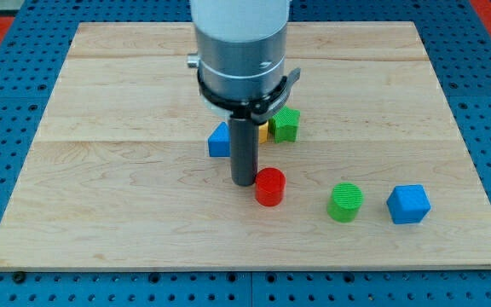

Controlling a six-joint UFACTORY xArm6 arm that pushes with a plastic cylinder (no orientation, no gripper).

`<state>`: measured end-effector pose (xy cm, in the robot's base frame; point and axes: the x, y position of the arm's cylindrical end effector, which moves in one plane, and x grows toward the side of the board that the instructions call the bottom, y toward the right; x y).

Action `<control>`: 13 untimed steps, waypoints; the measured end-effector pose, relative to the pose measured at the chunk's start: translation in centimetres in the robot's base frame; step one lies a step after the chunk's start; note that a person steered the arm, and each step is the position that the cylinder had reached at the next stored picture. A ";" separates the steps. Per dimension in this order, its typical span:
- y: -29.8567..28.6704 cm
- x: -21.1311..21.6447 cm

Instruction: Move the blue triangle to the left of the red circle

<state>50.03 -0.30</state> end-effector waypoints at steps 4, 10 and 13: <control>0.9 -0.9; -9.2 -4.3; -9.9 -5.3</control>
<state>44.69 -10.23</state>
